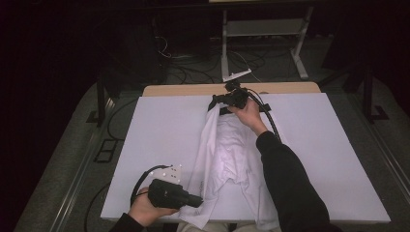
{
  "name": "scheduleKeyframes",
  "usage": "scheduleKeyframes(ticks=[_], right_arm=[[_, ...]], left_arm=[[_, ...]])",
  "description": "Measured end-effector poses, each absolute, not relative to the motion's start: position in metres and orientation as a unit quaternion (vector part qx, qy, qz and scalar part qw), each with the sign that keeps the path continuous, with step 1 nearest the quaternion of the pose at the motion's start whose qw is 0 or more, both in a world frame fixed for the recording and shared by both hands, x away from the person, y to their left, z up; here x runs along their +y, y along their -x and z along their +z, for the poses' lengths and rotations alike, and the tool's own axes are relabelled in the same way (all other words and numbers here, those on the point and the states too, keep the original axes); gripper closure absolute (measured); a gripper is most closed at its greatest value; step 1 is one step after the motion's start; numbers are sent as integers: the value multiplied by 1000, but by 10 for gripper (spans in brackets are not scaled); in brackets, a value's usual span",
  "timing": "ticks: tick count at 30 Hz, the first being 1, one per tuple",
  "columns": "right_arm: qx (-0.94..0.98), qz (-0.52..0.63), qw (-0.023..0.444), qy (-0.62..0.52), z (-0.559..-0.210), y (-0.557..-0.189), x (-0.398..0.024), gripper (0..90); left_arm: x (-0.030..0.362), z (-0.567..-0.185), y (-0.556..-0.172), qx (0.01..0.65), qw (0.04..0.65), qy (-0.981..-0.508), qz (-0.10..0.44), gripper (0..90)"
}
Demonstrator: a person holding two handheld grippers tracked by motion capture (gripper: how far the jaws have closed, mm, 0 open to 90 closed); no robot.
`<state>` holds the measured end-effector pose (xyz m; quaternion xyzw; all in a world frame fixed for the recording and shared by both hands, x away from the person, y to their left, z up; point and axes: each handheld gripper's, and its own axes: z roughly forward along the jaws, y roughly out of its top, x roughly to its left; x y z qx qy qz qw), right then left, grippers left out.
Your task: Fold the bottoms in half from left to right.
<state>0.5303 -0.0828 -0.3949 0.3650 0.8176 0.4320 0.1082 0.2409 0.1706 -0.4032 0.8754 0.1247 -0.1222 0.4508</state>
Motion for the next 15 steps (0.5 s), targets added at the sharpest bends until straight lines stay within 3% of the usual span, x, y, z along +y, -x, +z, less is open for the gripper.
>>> scheduleKeyframes(ticks=[15], right_arm=[[813, 439, 108, -367, -389, -529, -102, 856]], left_arm=[[129, -402, -243, 78, 451, -876, -152, 880]])
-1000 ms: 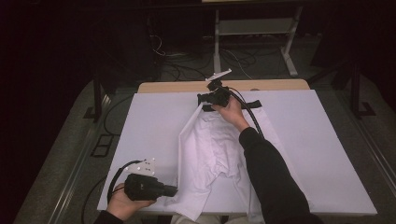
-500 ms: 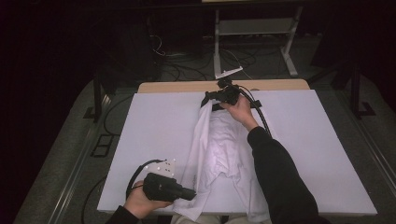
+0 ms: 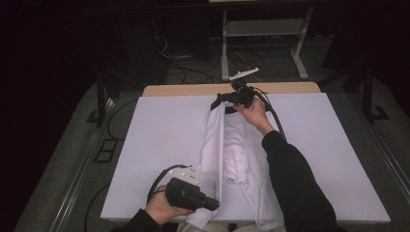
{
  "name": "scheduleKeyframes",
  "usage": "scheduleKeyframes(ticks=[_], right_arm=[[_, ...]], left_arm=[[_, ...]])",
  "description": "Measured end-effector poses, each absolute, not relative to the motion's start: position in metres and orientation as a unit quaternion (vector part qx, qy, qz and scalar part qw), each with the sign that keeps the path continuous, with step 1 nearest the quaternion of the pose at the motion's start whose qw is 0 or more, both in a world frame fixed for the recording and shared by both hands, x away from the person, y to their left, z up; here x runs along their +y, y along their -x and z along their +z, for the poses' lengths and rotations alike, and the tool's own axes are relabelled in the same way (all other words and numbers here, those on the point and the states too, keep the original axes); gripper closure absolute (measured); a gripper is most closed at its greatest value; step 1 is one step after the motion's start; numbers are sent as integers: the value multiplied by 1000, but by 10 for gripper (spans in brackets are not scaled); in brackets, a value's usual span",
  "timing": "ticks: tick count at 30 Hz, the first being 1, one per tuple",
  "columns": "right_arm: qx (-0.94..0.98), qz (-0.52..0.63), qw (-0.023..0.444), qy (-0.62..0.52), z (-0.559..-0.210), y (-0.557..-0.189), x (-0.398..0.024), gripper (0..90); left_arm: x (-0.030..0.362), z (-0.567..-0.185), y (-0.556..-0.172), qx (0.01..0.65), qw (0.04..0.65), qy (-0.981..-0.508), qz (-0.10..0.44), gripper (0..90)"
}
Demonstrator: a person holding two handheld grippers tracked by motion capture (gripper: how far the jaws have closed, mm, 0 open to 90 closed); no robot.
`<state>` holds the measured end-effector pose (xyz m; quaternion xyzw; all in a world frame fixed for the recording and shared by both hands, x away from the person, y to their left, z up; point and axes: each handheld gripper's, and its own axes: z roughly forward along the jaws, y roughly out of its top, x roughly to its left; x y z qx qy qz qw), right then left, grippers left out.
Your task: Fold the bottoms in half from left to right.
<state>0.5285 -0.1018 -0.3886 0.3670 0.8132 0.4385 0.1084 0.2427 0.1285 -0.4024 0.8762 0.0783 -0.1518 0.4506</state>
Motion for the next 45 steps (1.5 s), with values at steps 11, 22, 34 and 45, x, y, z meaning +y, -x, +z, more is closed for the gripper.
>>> scheduleKeyframes(ticks=[11, 22, 34, 45], right_arm=[[812, 444, 109, -363, -382, -525, -112, 856], [807, 447, 112, -370, -378, -521, -129, 856], [803, 447, 116, -377, -378, -519, -151, 856], [803, 441, 120, -383, -377, -515, -170, 856]], left_arm=[[101, -401, -246, 55, 459, -871, -168, 880], [77, -401, -248, 36, 460, -870, -174, 880], [52, -401, -249, 18, 469, -866, -172, 880], [22, -409, -254, 2, 475, -863, -169, 880]])
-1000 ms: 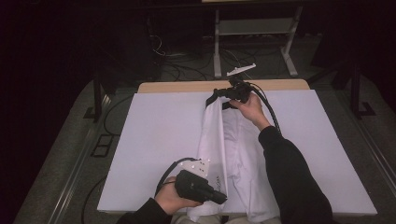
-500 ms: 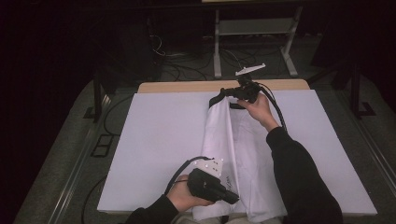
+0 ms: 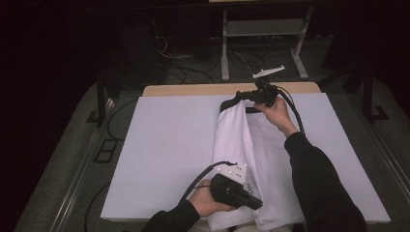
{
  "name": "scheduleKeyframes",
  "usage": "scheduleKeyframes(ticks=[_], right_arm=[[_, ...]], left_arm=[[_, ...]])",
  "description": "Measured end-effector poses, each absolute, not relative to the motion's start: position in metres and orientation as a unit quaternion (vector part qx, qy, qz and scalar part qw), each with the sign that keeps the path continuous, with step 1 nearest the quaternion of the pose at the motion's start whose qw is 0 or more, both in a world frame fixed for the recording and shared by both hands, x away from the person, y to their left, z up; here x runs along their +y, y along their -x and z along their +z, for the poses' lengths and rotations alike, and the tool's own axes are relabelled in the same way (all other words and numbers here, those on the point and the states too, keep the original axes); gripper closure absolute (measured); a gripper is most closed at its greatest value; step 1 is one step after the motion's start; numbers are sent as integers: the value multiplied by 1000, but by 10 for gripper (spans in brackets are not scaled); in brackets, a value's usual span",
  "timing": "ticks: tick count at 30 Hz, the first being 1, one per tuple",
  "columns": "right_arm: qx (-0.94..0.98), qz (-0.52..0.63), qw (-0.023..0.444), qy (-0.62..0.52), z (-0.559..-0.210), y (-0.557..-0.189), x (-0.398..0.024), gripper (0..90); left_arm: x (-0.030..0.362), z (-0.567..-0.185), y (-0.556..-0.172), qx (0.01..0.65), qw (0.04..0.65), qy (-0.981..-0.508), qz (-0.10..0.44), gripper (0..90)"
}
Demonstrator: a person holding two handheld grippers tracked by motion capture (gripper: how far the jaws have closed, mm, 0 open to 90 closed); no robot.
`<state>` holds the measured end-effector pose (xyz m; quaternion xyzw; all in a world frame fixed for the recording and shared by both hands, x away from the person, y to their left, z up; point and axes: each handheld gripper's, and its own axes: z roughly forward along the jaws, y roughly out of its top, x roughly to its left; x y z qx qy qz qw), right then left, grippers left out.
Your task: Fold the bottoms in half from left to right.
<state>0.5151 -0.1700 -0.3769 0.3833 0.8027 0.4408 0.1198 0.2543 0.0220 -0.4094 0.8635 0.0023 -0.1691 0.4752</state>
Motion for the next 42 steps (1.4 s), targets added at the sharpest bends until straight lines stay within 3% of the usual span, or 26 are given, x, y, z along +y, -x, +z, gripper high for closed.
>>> scheduleKeyframes(ticks=[42], right_arm=[[801, 431, 117, -398, -385, -514, -230, 856]], left_arm=[[-80, -434, -257, -15, 493, -851, -181, 879]])
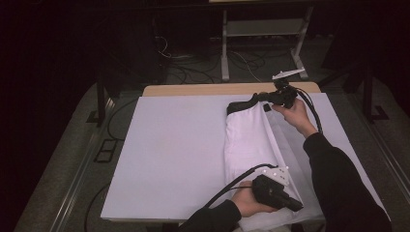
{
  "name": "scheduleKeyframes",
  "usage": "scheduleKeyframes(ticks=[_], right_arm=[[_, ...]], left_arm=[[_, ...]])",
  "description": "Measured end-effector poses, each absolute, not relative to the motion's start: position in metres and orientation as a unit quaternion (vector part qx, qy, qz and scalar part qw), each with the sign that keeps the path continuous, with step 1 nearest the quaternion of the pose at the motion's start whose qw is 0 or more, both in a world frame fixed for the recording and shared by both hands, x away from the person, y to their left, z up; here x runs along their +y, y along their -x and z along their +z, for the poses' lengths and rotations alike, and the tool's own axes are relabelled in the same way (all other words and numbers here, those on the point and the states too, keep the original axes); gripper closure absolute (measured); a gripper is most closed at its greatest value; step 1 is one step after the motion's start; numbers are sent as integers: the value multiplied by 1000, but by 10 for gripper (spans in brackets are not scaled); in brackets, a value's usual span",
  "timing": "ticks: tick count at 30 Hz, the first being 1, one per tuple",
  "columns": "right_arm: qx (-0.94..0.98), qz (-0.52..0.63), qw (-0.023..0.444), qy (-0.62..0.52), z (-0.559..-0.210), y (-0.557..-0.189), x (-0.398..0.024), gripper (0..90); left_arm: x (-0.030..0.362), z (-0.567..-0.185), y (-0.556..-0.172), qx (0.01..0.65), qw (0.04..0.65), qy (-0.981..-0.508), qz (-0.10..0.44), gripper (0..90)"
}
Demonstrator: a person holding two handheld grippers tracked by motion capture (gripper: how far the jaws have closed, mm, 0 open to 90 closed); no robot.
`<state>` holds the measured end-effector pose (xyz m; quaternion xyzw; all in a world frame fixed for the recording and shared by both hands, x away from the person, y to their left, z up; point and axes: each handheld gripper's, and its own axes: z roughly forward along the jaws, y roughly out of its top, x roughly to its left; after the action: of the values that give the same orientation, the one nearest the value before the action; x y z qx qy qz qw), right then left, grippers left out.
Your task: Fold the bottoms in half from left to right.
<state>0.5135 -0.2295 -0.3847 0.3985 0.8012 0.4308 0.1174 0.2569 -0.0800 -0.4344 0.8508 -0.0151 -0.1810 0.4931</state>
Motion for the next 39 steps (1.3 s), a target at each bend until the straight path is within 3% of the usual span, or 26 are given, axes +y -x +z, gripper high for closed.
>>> scheduleKeyframes(ticks=[39], right_arm=[[798, 432, 121, -402, -406, -513, -270, 856]], left_arm=[[-138, -451, -261, 2, 473, -860, -192, 874]])
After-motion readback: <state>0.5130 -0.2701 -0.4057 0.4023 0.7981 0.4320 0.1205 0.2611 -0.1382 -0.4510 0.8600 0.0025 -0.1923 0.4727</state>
